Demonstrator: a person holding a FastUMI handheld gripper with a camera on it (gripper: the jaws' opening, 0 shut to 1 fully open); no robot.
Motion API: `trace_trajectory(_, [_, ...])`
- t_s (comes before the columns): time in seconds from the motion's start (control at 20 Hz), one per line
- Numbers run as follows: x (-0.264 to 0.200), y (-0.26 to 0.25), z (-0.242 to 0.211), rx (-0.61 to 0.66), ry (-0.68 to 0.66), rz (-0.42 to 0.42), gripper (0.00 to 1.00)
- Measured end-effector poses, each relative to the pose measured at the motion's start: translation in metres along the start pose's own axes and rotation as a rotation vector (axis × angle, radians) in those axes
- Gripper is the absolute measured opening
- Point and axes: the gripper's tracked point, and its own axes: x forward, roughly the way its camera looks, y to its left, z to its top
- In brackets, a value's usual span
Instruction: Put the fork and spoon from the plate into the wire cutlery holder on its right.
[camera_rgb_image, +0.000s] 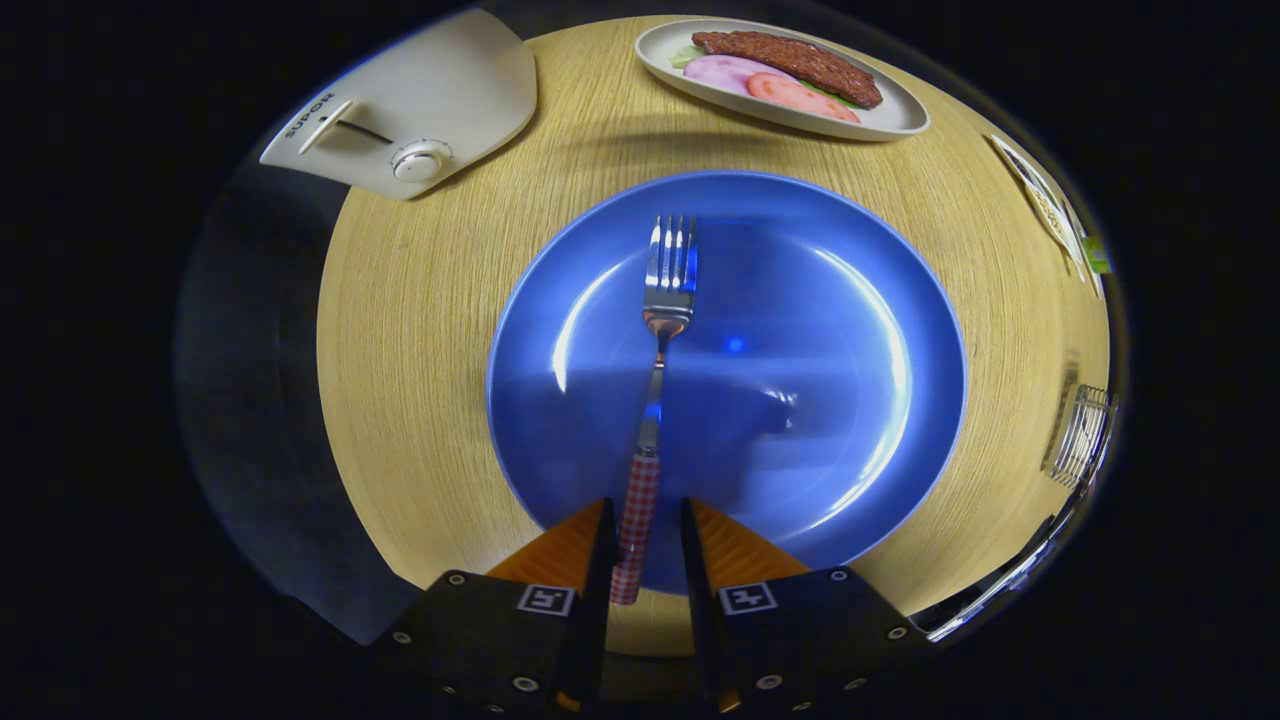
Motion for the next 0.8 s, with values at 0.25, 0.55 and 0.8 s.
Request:
trace_trajectory(0.25, [-0.007,-0.011,-0.002,-0.041,0.007,0.005,0.10])
trace_trajectory(0.55, [-0.052,-0.060,-0.006,-0.086,-0.035,0.023,0.09])
trace_trajectory(0.8, [-0.099,-0.152,-0.029,-0.075,-0.076,-0.036,0.09])
